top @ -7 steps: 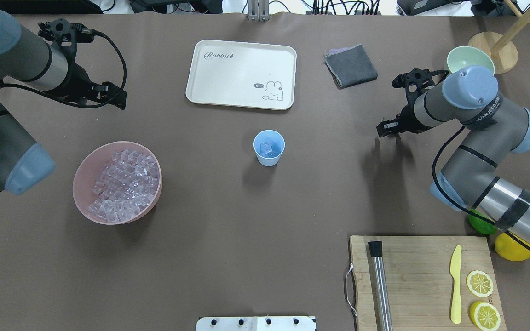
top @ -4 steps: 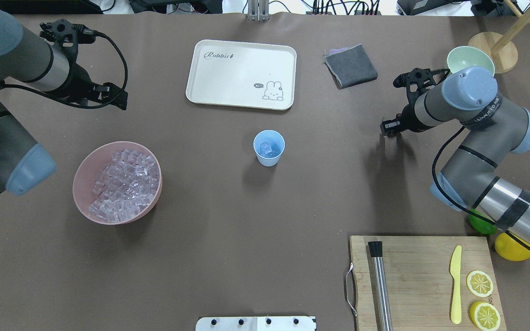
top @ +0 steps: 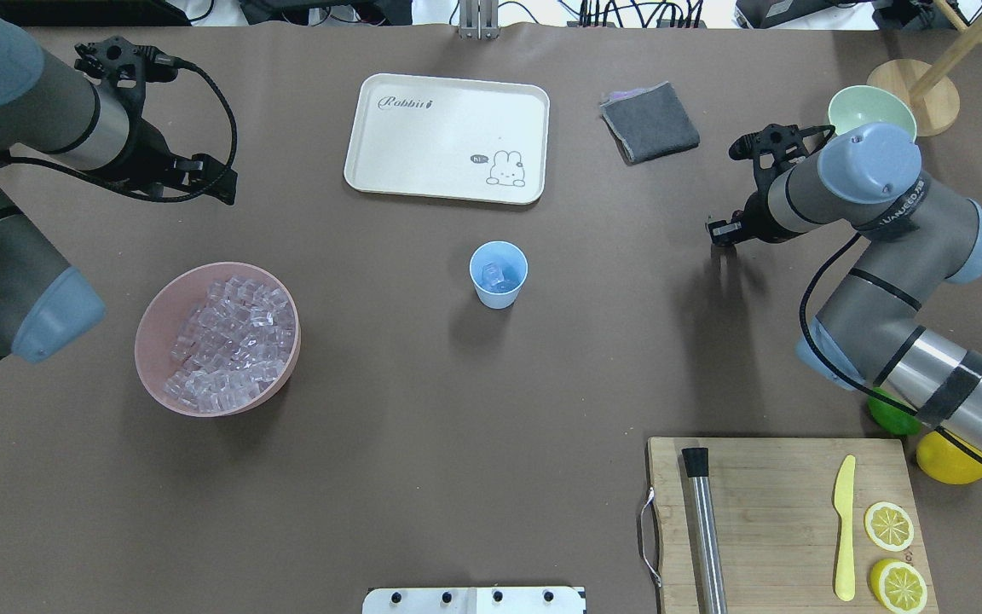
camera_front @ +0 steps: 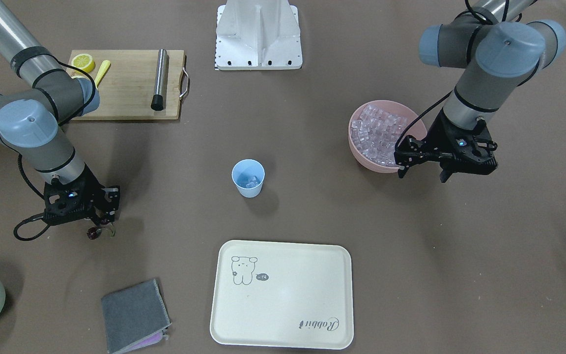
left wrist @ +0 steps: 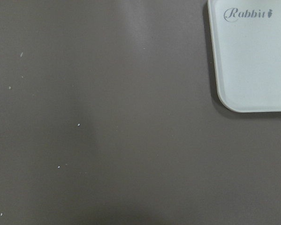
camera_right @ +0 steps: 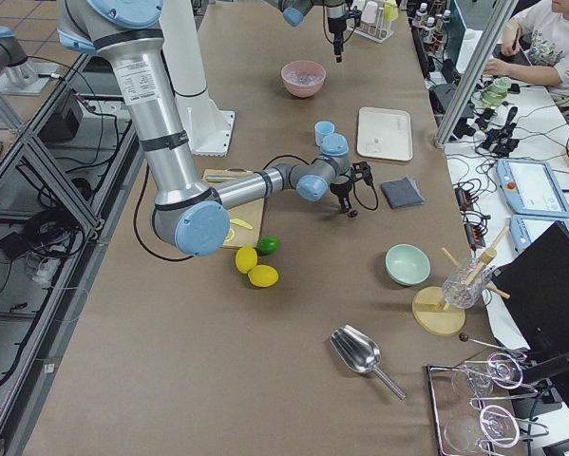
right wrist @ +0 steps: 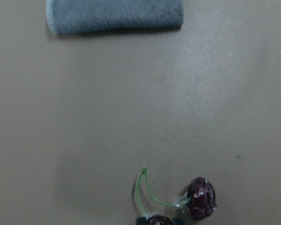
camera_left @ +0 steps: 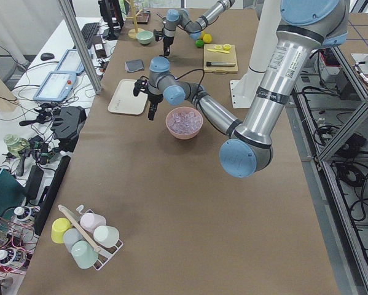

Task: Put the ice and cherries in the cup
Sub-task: 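Grasp the pair of cherries by the stems with the right gripper, then carry the cherries with the right gripper over the cup and release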

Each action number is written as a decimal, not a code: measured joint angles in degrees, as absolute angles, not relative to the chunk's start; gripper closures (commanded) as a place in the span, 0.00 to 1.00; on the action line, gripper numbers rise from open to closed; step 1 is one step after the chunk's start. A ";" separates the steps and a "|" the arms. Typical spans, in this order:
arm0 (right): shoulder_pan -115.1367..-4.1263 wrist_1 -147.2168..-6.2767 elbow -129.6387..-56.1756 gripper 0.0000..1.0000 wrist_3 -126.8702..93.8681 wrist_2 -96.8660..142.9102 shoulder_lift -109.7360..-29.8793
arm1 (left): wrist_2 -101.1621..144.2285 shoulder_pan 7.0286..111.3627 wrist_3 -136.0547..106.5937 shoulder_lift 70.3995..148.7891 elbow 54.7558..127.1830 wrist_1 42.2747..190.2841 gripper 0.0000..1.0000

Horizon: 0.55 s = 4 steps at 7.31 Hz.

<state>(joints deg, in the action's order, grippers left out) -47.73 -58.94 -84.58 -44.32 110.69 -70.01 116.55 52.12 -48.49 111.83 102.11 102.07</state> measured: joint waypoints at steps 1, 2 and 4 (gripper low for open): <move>-49.43 -61.46 -86.18 0.96 -44.49 112.63 -68.43 | 116.55 52.12 -48.56 111.84 102.06 102.22 0.02; -50.64 -66.12 -88.69 0.98 -44.67 114.81 -66.41 | 116.50 52.05 -48.63 111.84 102.03 102.46 0.02; -50.92 -78.15 -93.81 0.98 -45.84 116.20 -60.63 | 116.31 51.86 -48.89 111.83 101.95 103.19 0.02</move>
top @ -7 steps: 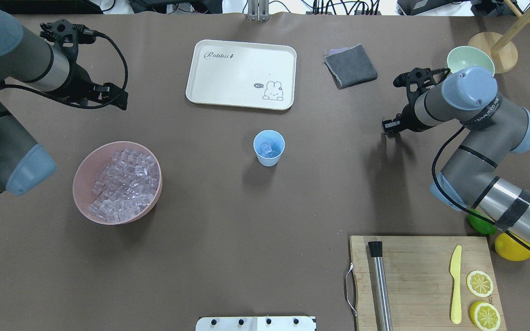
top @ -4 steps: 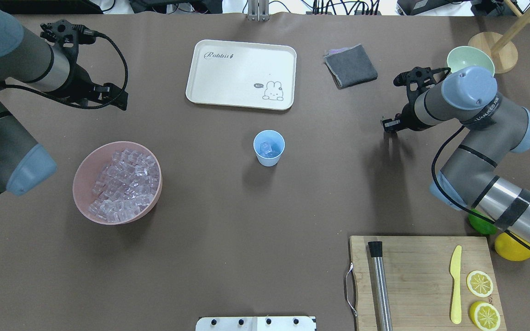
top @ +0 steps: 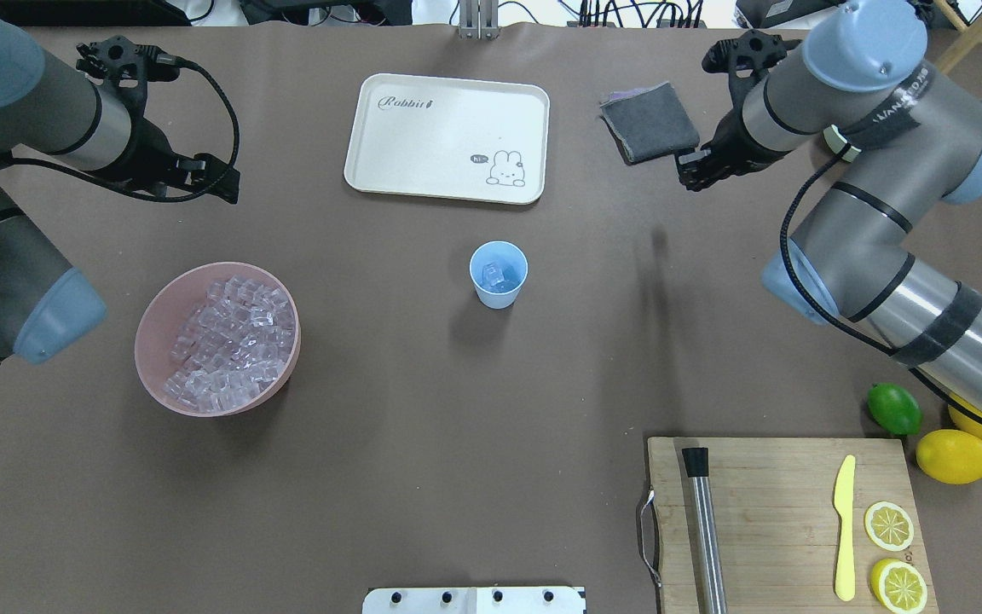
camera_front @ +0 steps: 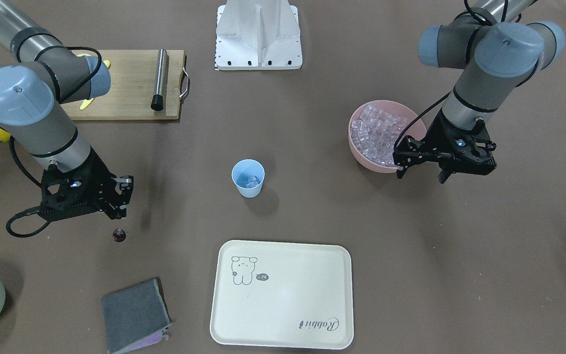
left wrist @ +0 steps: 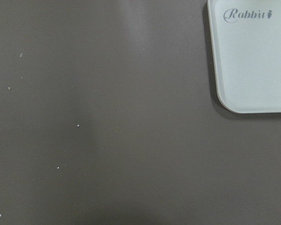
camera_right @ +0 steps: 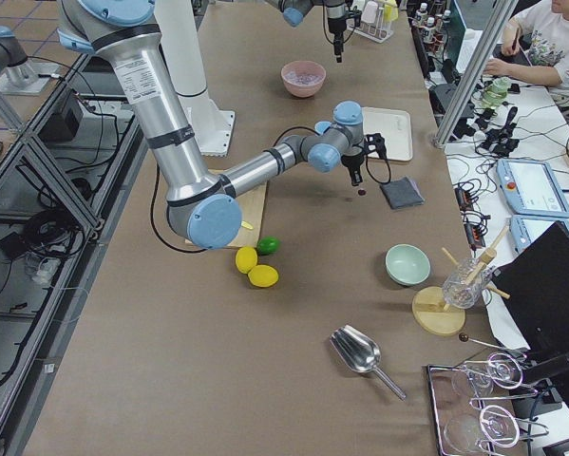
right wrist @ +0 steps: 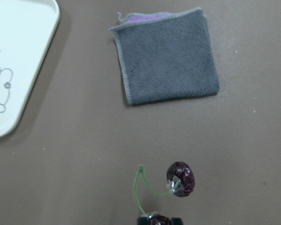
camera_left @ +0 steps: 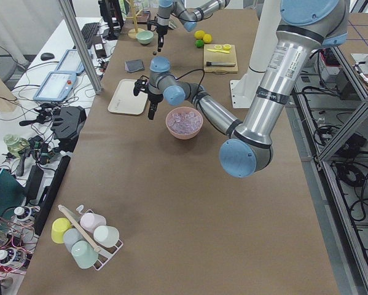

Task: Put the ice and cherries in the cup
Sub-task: 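Carry the cherries with the right gripper over the cup and release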

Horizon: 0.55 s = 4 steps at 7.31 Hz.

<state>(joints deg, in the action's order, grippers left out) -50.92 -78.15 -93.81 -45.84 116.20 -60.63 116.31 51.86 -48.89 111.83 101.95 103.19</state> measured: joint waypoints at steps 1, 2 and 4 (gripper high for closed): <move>-49.69 -81.98 -95.00 0.98 -48.98 115.83 -56.97 | 115.74 51.45 -48.93 111.85 101.75 103.43 0.02; -47.77 -83.68 -95.45 0.98 -52.91 114.51 -53.96 | 114.71 50.76 -48.95 111.91 101.47 103.52 0.03; -43.15 -84.57 -96.45 0.97 -59.22 110.64 -50.88 | 113.26 49.66 -48.83 111.86 101.16 103.48 0.02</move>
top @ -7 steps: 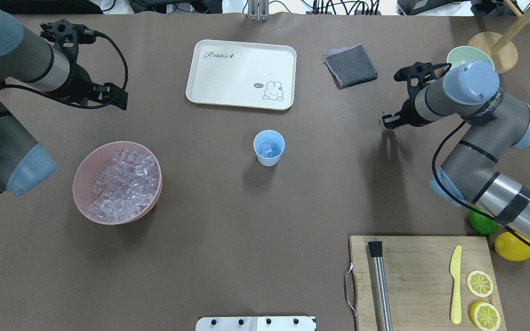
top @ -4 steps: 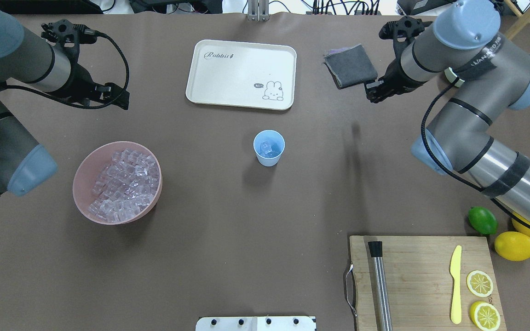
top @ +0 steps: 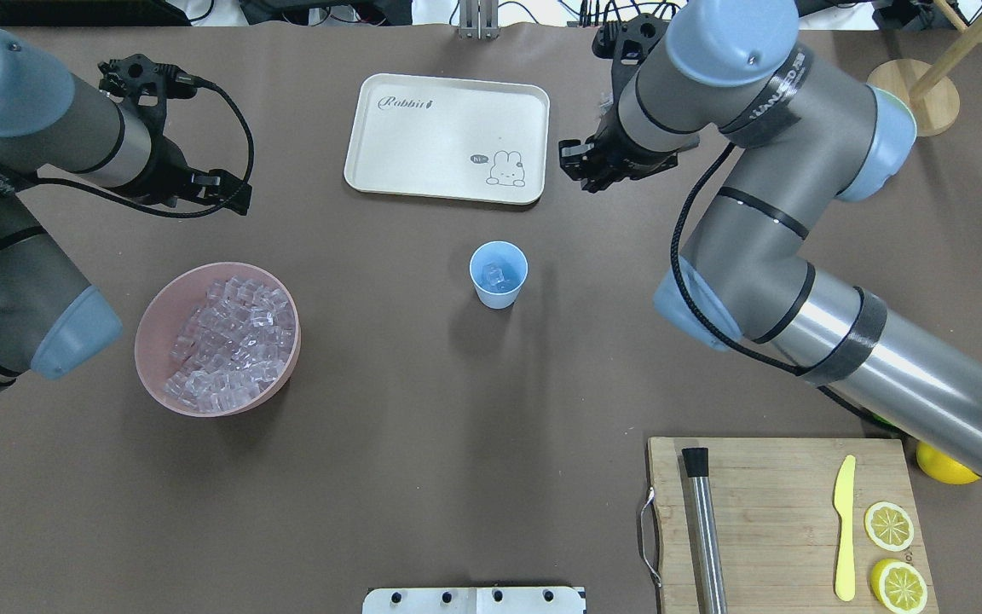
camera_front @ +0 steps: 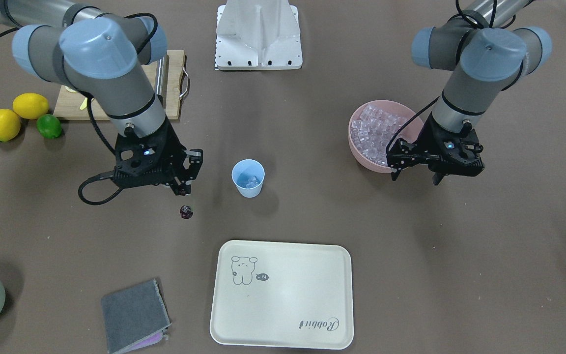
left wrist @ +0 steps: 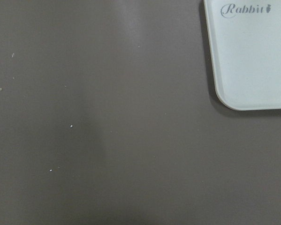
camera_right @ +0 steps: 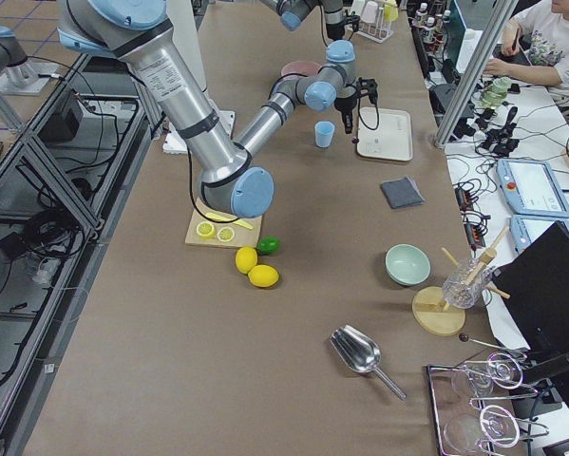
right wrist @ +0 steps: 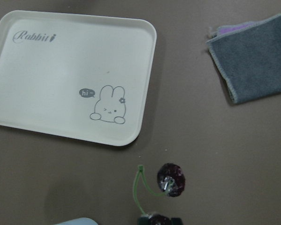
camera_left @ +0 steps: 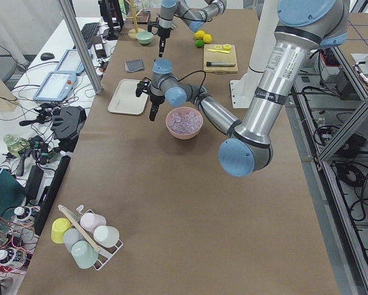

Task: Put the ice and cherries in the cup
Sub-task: 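Carry the cherries with the right gripper over the cup and release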

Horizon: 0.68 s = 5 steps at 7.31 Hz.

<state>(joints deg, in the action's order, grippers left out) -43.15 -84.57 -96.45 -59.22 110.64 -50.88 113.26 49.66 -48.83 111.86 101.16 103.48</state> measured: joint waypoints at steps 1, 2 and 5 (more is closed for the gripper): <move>-40.09 -84.70 -96.72 0.97 -61.53 107.88 -49.48 | 113.05 49.54 -48.63 111.70 101.14 103.46 0.02; -37.22 -84.70 -96.91 0.97 -63.38 105.55 -48.29 | 112.95 49.54 -48.50 111.48 101.13 103.45 0.02; -31.96 -84.70 -96.99 0.92 -66.35 101.08 -46.56 | 112.70 49.64 -48.49 111.06 101.20 103.50 0.02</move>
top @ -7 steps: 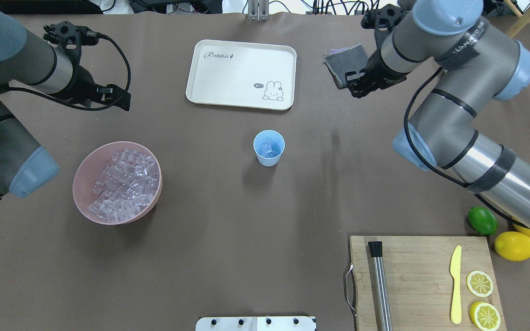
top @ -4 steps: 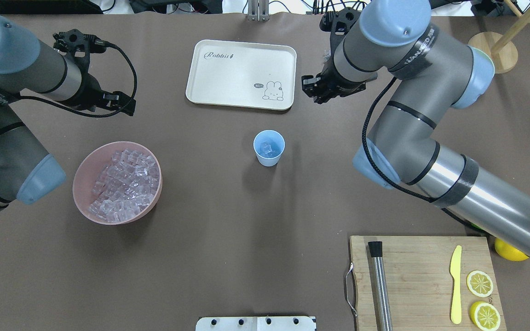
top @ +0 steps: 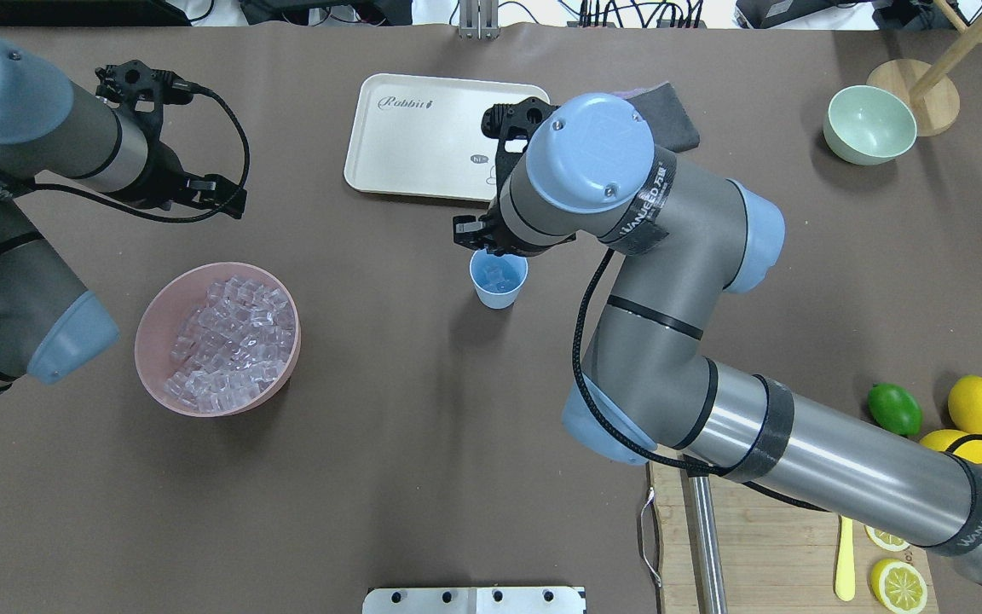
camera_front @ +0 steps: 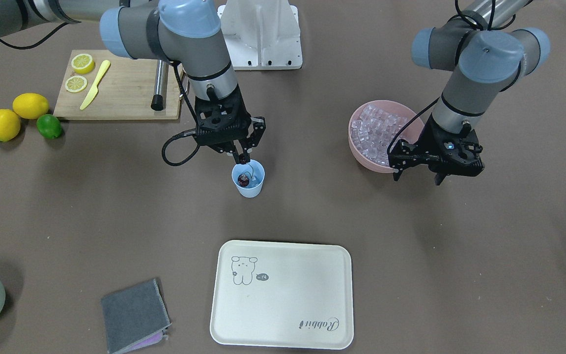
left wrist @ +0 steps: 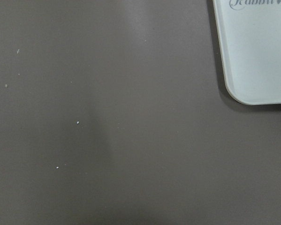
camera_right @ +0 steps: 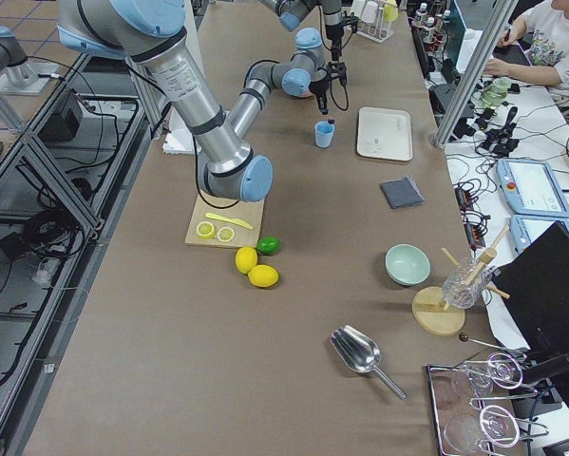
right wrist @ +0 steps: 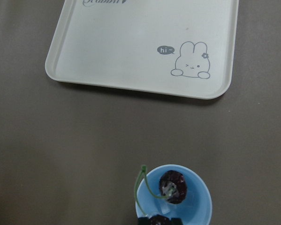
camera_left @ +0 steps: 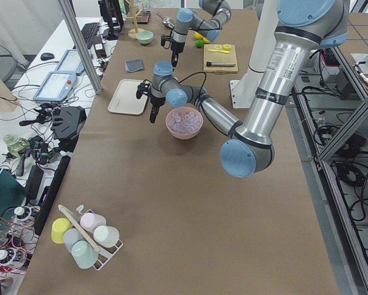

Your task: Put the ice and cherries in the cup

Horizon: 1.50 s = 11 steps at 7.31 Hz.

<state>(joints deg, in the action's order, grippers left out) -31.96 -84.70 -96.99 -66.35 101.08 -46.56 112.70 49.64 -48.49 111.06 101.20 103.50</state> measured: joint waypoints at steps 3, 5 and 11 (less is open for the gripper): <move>-30.39 -84.64 -96.68 0.84 -66.64 99.18 -46.52 | 112.68 49.66 -48.43 110.85 101.14 104.17 0.02; -30.47 -84.56 -96.17 0.36 -66.32 98.72 -46.70 | 112.68 49.66 -48.43 110.88 101.07 104.42 0.03; -35.46 -84.25 -97.57 0.14 -64.66 101.29 -50.90 | 115.64 53.39 -47.54 107.78 103.59 104.27 0.02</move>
